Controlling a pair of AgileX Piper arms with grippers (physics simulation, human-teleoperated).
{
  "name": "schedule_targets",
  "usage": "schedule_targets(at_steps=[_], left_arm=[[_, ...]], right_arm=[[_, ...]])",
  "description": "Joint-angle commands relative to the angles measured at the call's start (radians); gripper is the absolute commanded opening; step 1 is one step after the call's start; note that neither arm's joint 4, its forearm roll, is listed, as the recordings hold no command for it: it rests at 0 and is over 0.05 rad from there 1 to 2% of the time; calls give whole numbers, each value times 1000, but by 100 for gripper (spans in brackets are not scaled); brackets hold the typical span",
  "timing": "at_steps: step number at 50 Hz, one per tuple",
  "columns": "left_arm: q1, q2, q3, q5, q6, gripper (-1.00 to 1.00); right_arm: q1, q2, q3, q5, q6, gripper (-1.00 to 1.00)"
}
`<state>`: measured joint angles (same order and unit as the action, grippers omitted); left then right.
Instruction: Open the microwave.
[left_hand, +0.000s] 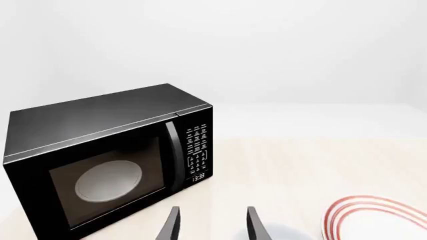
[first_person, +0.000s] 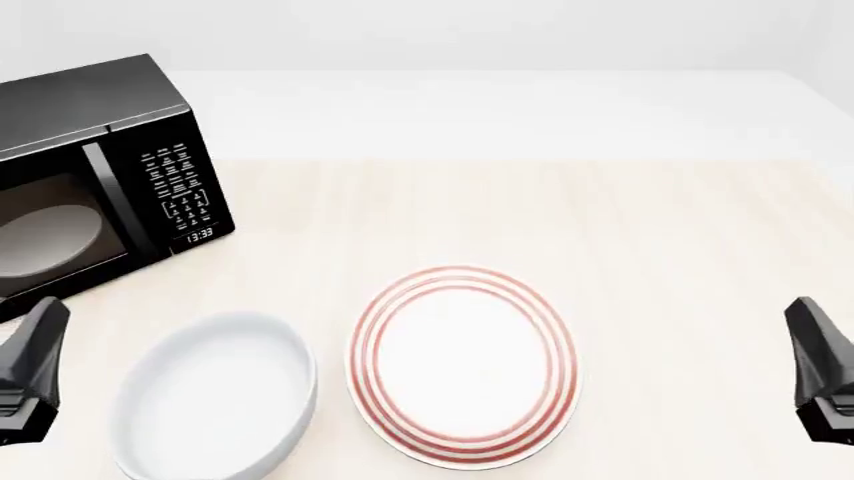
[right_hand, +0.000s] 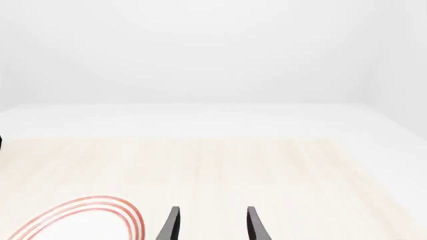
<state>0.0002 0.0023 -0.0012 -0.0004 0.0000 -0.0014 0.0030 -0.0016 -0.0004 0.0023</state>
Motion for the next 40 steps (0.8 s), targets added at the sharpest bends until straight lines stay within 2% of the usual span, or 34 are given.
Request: schedule_targets(at_steps=[1,10,13,15,18,22,23,24,26,34,35,36,40], left_arm=[[2,2,-1,1,0,100],[25,2,-4,7,16,100],[62,48,-9,-10,40,100],[54,51,-29,6,44,100],[68,128,-37,-61,51,100],[43,296,-53,-197,47,100],[43,300,-52,-202,47,100],[13,408,-49,-279,49,100],[20,473,-55,-329,39,100],[19,585,-112,-406,-22,100],[19,586,-112,-407,-22,100],[22,647,-117,-443,-14,100],[30,676,-127,-465,-27,100]], right_arm=[[-3,5,-3,-1,5,100],[-3,6,-3,-1,4,100],[-3,7,-3,-2,5,100],[-3,8,-2,-3,5,100],[-3,8,-2,-4,5,100],[-3,8,-2,-4,5,100],[-3,8,-2,-4,5,100],[-3,8,-2,-4,5,100],[-3,8,-2,-4,5,100],[-3,8,-2,-4,5,100],[-3,8,-2,-4,5,100],[-3,8,-2,-4,5,100],[-3,8,-3,-3,5,100]])
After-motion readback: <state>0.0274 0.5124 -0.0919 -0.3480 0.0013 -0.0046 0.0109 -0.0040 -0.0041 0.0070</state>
